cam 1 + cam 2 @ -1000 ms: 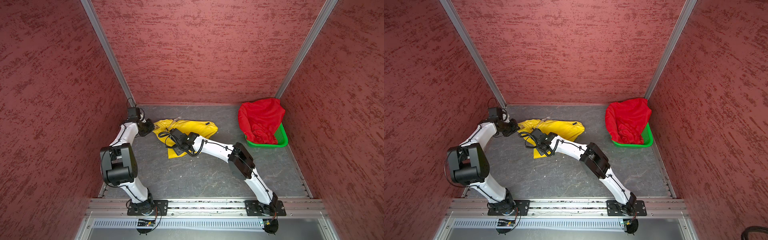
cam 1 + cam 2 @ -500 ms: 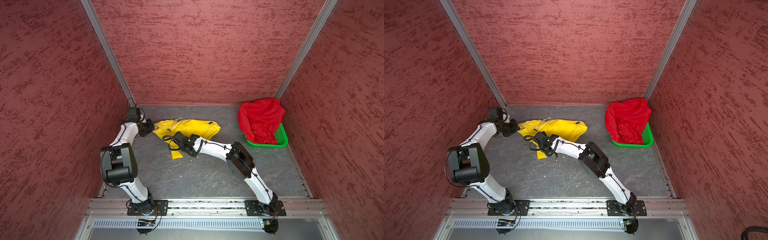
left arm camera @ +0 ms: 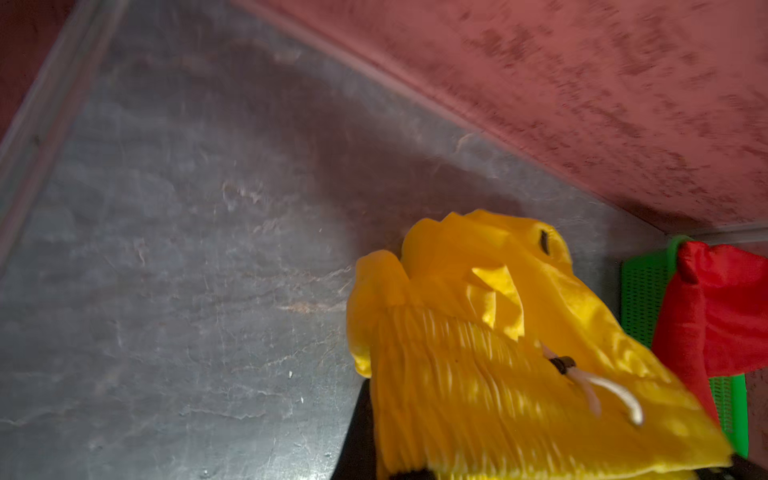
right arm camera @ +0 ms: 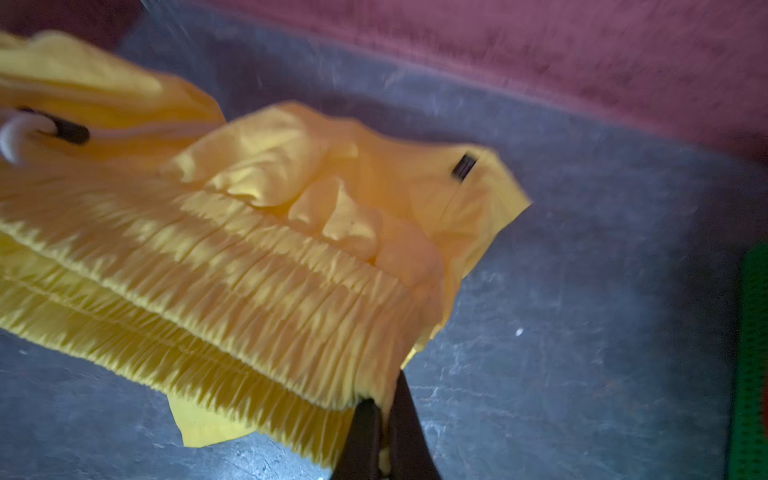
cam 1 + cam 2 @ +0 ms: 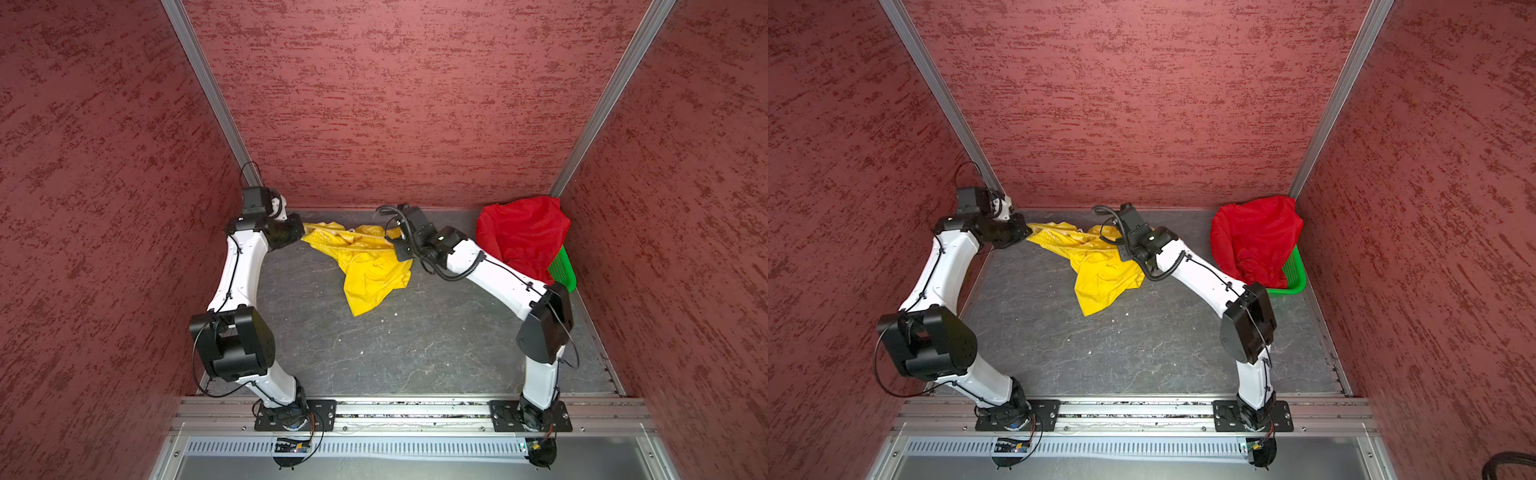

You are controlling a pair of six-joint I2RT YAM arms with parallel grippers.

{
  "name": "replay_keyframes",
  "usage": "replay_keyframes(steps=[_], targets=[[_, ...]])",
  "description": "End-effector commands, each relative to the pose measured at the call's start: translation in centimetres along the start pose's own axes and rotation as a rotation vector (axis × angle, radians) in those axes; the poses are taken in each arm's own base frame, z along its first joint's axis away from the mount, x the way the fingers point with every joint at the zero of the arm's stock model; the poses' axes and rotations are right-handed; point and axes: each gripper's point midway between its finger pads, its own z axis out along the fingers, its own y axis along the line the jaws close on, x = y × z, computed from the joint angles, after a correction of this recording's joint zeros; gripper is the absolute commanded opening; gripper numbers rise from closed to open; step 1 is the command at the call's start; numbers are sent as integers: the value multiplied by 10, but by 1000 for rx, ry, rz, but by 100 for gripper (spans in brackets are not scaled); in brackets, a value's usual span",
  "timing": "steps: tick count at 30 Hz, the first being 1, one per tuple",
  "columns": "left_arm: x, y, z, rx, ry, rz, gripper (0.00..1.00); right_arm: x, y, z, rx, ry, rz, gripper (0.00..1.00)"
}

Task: Fold and stack the shorts
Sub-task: 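Lift the shorts by the waistband with both grippers to hang them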

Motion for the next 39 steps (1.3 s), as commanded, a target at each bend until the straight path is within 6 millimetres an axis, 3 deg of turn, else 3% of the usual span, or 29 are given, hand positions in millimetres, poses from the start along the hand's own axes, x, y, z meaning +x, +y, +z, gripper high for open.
replay_keyframes(steps=[1,4,12,17,20,22,24,30,35,39], targets=[[-28,-28,-53,12,-117,147,0,-51,-25,-60,4,-131,-19,0],[-38,-56,-80,59,-187,215,0,-85,-25,-105,-55,-253,-17,0],[-49,-120,-156,119,-329,414,0,-137,-37,-196,-60,-444,-11,0],[-54,-136,-207,110,-438,460,0,-156,-43,-259,-87,-539,18,0],[-53,-134,-225,81,-482,464,0,-154,-45,-280,-113,-570,53,0],[-52,-128,-223,53,-482,463,0,-151,-47,-281,-108,-570,66,0],[-51,-120,-207,25,-453,453,0,-147,-52,-272,-77,-558,76,0],[-61,-111,-134,30,-336,413,0,-154,-70,-221,-44,-496,157,0],[-102,-117,-89,41,-356,393,0,-186,-88,-170,-71,-518,199,0],[-146,-137,-95,79,-459,391,0,-238,-105,-170,-141,-661,223,0]])
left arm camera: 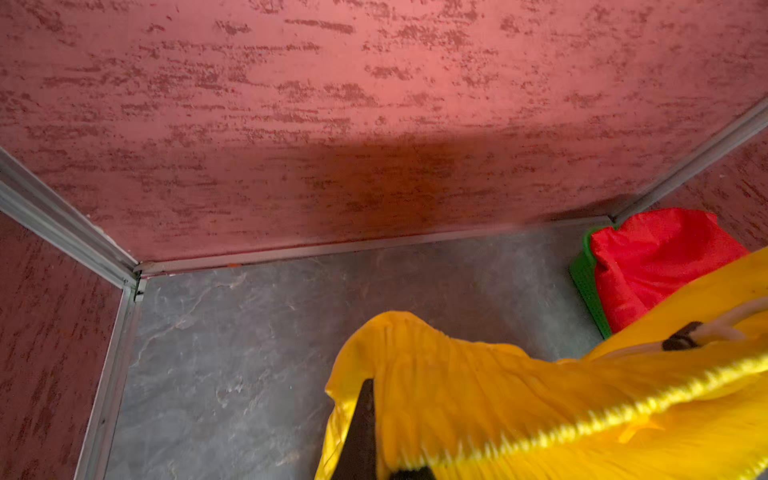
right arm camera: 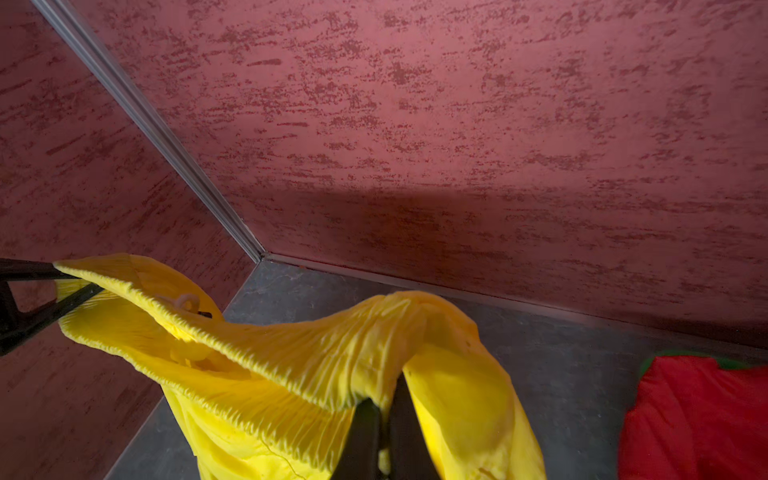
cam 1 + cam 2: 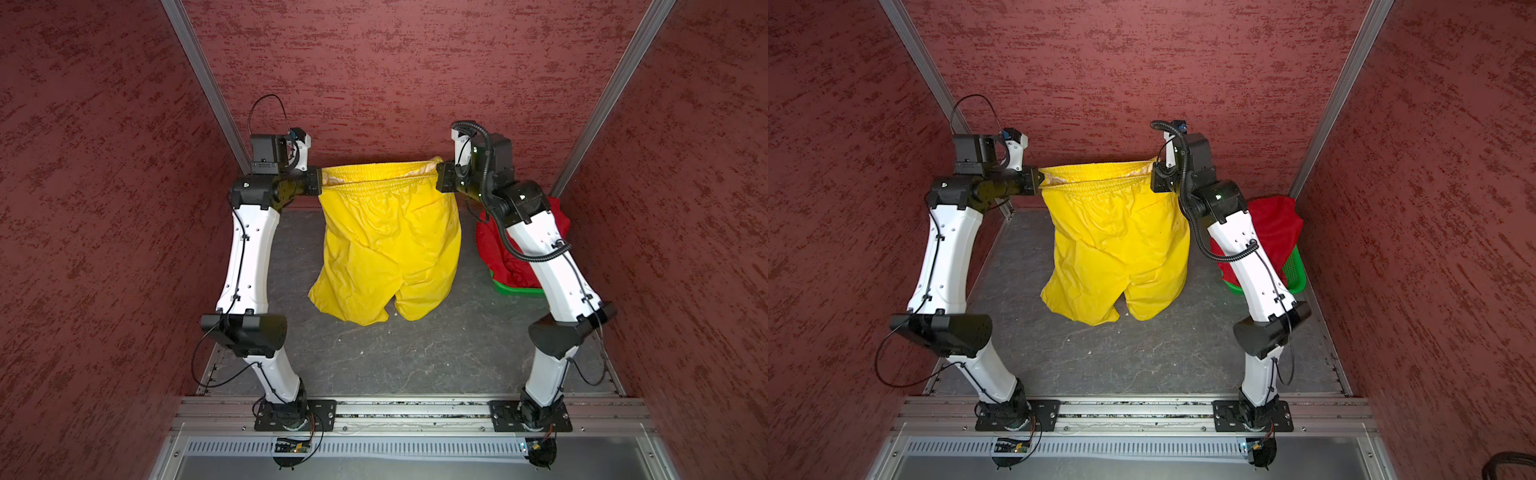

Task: Fold and stack the shorts
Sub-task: 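Lift the shorts by the waistband with both grippers to hang them, then lay the shorts flat on the table with both grippers, pulling toward the robot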

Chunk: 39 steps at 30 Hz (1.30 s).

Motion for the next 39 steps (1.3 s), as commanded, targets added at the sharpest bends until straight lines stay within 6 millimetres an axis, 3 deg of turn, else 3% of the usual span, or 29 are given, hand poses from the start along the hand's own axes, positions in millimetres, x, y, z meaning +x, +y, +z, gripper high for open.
replay_keyframes(steps=[1,3,5,7,9,12,14,17,20,25,30,32,33,34,36,39], targets=[[-71,3,-43,-43,-236,16,0,-95,-4,-35,-79,-297,46,0],[-88,-6,-59,-24,-300,37,0,-112,1,-45,-105,-359,21,0],[-89,-17,-75,-14,-321,74,0,-110,5,-55,-116,-339,1,0],[-75,-31,-87,-4,-307,134,0,-82,-1,-52,-98,-232,-9,0],[-43,-37,-87,-18,-282,195,0,-36,-13,-45,-62,-97,-9,0],[28,-30,-81,-34,-236,197,1,50,-34,-43,-32,64,18,0],[93,-19,-68,-63,-130,176,1,102,-49,-51,-11,113,59,0],[184,-4,-49,-91,88,127,4,166,-66,-59,6,166,129,0],[257,11,-35,-138,281,68,4,236,-79,-56,18,281,204,0],[333,7,-29,-173,533,-30,5,324,-91,-61,65,509,274,0],[367,-21,-37,-187,659,-86,8,377,-95,-89,116,669,307,0],[381,-30,-44,-208,718,-116,21,392,-93,-102,124,722,320,0],[389,-34,-49,-217,755,-136,32,397,-92,-107,123,745,328,8],[394,-37,-53,-244,769,-145,44,399,-90,-112,122,764,340,19],[398,-54,-60,-194,782,-171,54,392,-86,-120,119,770,356,35],[393,-68,-72,-148,771,-234,74,357,-75,-124,87,714,356,43]])
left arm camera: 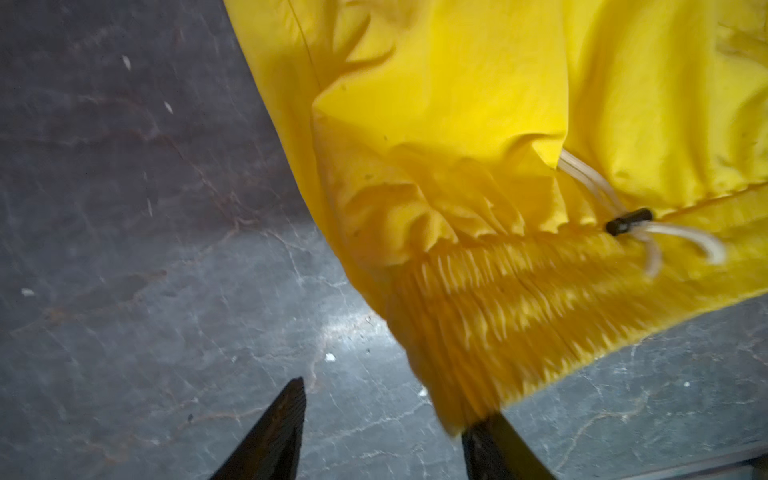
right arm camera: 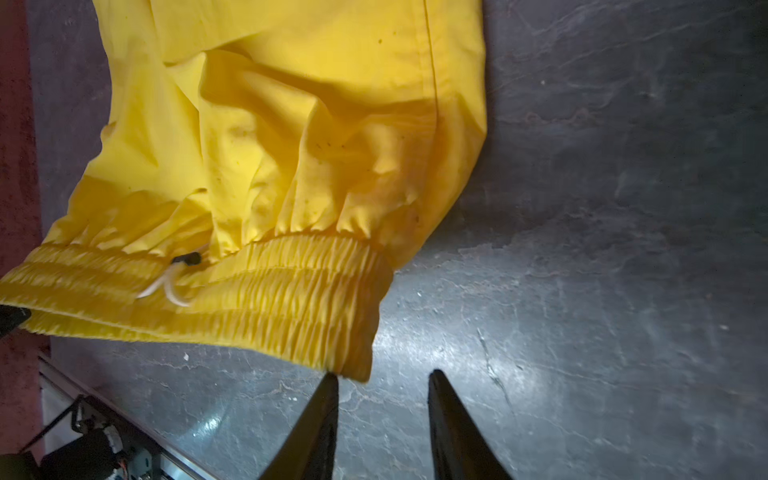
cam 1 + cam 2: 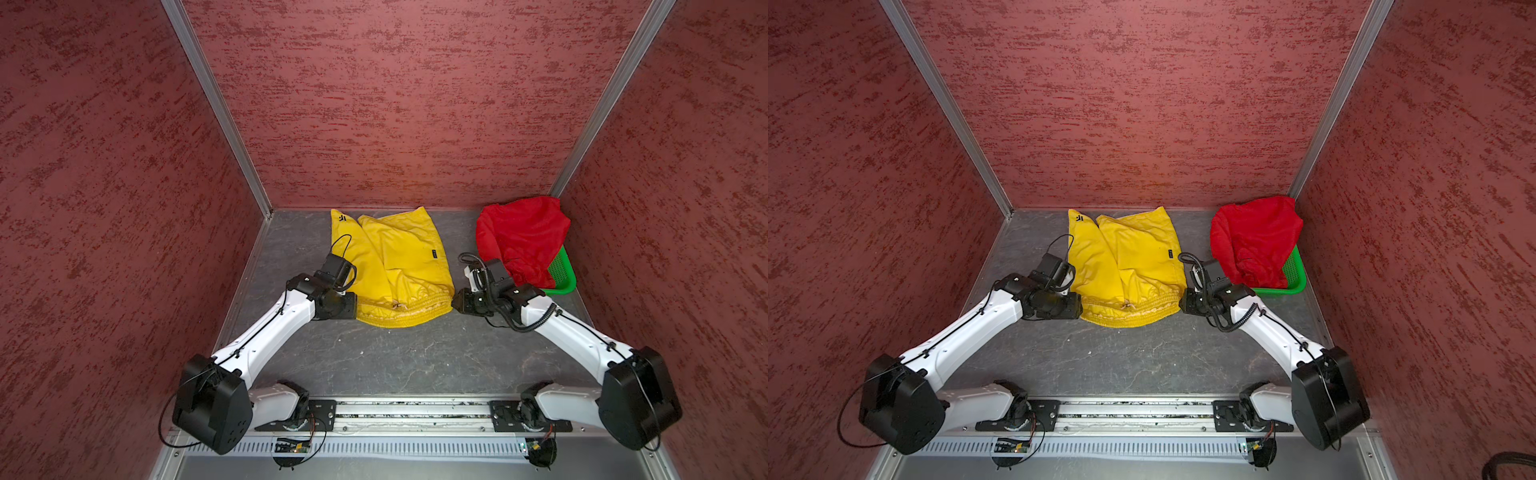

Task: Fold and stack the shorts

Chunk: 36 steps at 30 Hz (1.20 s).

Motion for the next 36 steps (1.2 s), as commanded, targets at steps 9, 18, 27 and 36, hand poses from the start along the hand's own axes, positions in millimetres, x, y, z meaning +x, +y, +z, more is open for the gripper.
replay_keyframes(steps=[9,18,27,36], targets=[[-25,6,-47,196,-169,-285,82,-44,58,3,-65,-66,32,42],[-67,18,-31,261,-154,-397,75,-4,31,95,99,110,67,42],[-80,21,-21,295,-126,-462,73,-56,-17,121,300,80,23,44],[-102,14,-16,347,-146,-424,71,-135,40,60,164,-102,31,45]])
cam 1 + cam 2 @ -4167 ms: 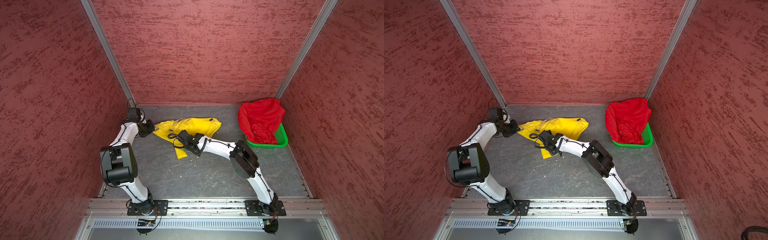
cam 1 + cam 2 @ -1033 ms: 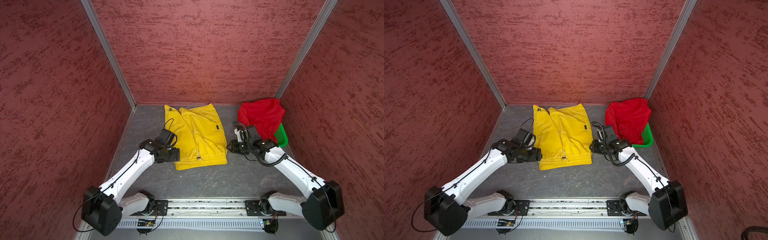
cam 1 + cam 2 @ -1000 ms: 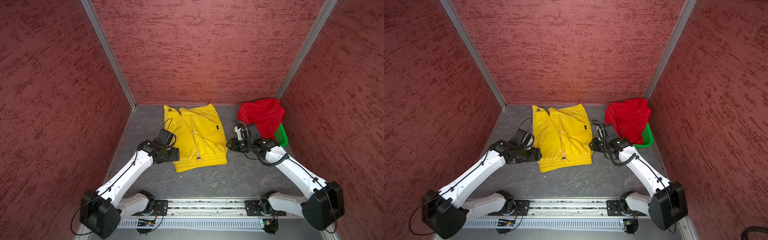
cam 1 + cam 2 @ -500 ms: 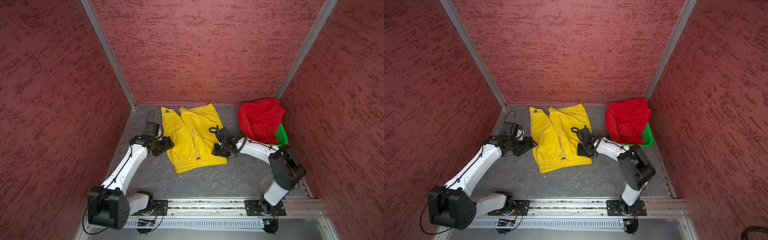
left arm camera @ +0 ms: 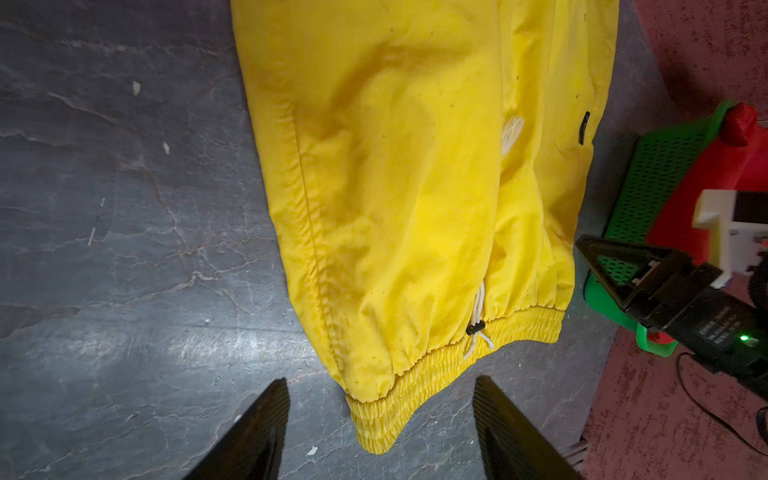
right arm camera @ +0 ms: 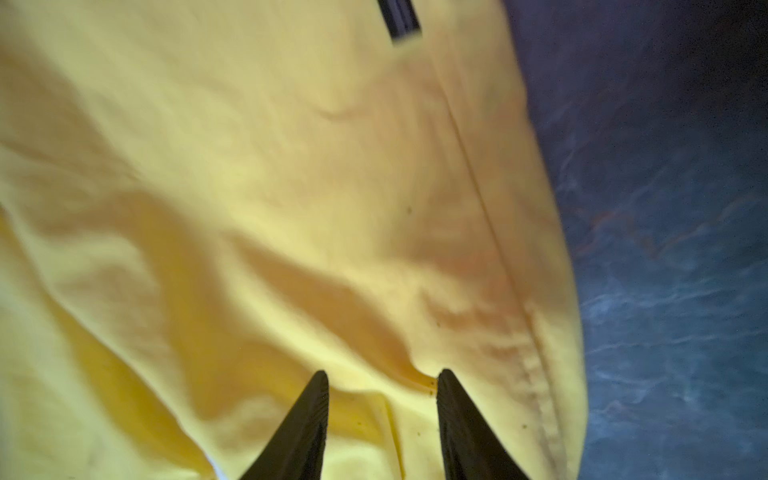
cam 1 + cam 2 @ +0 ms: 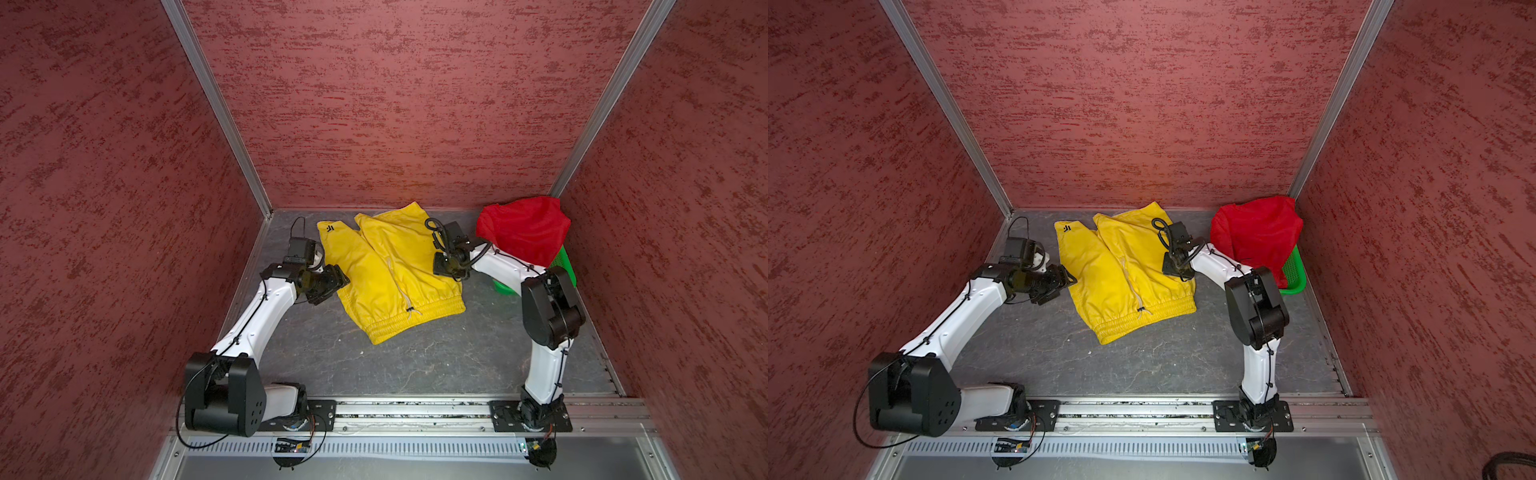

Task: Fold and stack the shorts

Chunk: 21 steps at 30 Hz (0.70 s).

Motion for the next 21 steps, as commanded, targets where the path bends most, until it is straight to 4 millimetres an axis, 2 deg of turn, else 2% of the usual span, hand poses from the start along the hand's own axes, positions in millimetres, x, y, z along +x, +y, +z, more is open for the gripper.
replay_keyframes(steps=[1,4,8,11,15,17,21], targets=[[-18,-16,5,62,-23,37,70,6,24,-44,-83,-37,27,45],[-24,-20,25,84,1,42,68,43,31,-47,-147,0,84,45],[-33,-25,58,88,54,50,64,89,24,-29,-178,85,152,45],[-37,-27,83,78,94,75,63,102,17,-12,-155,114,155,45],[-36,-18,113,64,154,42,61,111,6,13,-85,157,125,45],[-29,-4,127,21,188,22,60,113,-2,24,-33,172,103,45],[-9,28,139,-72,253,-2,59,108,-15,41,29,193,81,45]])
